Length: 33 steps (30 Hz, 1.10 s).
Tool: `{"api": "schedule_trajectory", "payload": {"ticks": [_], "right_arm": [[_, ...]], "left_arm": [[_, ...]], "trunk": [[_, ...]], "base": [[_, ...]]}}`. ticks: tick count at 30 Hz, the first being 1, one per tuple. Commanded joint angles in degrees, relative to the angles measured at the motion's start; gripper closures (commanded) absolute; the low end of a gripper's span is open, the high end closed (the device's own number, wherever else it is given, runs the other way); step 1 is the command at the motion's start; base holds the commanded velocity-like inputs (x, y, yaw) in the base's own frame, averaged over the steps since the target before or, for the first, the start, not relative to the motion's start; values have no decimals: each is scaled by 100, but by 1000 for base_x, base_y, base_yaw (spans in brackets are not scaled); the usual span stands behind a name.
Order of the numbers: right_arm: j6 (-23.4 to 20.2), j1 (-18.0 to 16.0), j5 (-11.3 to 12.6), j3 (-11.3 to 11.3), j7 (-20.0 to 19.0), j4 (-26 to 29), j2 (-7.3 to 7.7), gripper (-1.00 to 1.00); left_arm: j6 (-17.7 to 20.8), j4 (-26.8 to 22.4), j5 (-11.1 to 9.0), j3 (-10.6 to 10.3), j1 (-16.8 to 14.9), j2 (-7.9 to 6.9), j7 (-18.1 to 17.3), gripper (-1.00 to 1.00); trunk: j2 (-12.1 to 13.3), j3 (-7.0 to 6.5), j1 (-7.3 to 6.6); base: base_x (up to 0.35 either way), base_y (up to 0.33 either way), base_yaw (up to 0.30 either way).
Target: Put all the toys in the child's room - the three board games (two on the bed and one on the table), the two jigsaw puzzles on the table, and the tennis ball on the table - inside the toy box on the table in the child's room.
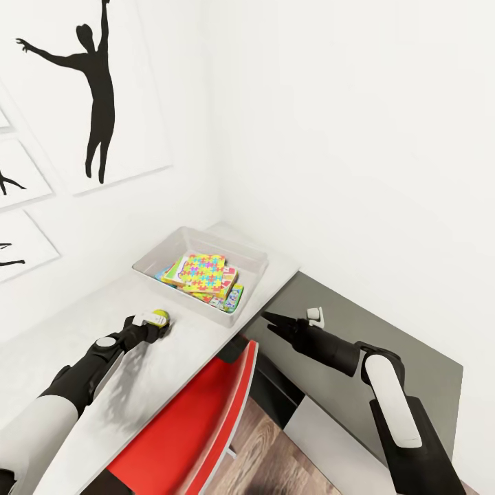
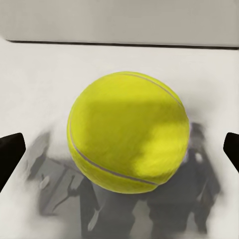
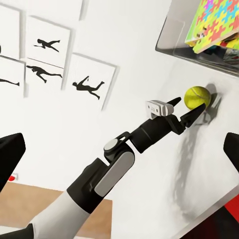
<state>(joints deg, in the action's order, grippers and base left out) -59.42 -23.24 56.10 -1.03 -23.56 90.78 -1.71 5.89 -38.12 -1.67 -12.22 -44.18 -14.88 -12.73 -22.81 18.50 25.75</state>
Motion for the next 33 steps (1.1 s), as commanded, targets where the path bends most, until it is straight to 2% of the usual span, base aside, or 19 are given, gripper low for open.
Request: {"api": "schedule_trajectory", "payload": {"ticks": [1,32,33], "right_arm": [[-25,-5,-50,-11,-51,1,-5,-100],[-16,-5,-56,-11,-272,1,-5,-100],[-16,-5,-56,-11,-272,1,-5,-100]], "left_arm": [[35,-11,-18,-17,-3,-6,-5,-100],[29,-8,-18,-17,-3,-6,-8,-100],[28,-9,-18,-17,-3,-6,-7,100]], "trunk": [[-11,10,3],[-11,10,3],[-11,10,3]], "base": [[0,0,0],[18,0,0],[0,0,0]]}}
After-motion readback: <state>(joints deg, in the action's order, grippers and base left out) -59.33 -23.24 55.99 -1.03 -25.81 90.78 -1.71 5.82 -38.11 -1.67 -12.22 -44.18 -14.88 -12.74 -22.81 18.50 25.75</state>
